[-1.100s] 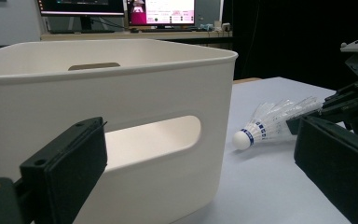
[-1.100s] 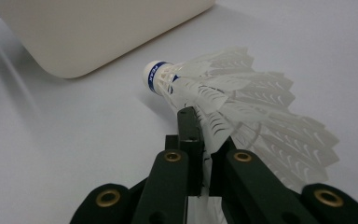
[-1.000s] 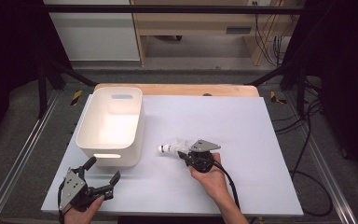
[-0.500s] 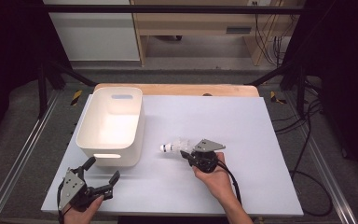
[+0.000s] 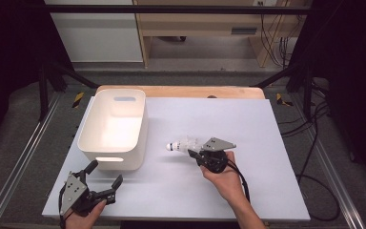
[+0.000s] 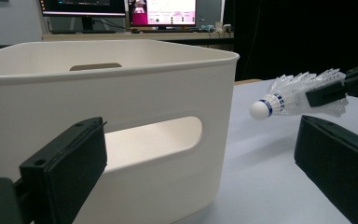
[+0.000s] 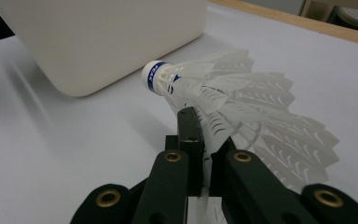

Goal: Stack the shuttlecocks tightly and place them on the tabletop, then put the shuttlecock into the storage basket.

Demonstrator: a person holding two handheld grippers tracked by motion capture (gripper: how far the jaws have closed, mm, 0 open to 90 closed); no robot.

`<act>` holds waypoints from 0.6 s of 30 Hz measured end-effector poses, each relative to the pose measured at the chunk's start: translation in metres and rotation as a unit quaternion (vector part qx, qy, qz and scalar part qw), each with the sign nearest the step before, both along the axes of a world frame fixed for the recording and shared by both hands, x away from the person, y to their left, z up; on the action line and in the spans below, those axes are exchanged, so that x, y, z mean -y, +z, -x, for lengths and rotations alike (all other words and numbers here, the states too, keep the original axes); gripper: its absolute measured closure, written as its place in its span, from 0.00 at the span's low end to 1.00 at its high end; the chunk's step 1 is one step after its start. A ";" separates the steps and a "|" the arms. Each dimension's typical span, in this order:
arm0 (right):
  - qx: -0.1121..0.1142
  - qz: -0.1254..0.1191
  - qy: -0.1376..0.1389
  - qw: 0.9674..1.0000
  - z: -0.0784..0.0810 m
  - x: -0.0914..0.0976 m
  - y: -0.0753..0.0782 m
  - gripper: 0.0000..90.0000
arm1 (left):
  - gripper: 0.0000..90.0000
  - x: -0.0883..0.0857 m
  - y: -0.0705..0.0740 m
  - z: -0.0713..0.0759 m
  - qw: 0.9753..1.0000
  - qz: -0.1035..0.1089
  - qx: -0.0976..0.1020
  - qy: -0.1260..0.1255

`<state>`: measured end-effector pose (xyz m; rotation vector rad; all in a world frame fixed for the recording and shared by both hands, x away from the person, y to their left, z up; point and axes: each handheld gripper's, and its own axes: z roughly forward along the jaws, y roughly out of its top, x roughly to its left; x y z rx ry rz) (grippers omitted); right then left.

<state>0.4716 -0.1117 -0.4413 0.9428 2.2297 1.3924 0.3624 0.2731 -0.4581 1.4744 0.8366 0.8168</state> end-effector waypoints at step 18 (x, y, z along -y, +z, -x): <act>0.028 0.003 0.010 1.000 -0.006 -0.002 0.045 0.99 | 0.03 -0.001 0.000 0.001 1.000 -0.001 0.000 0.002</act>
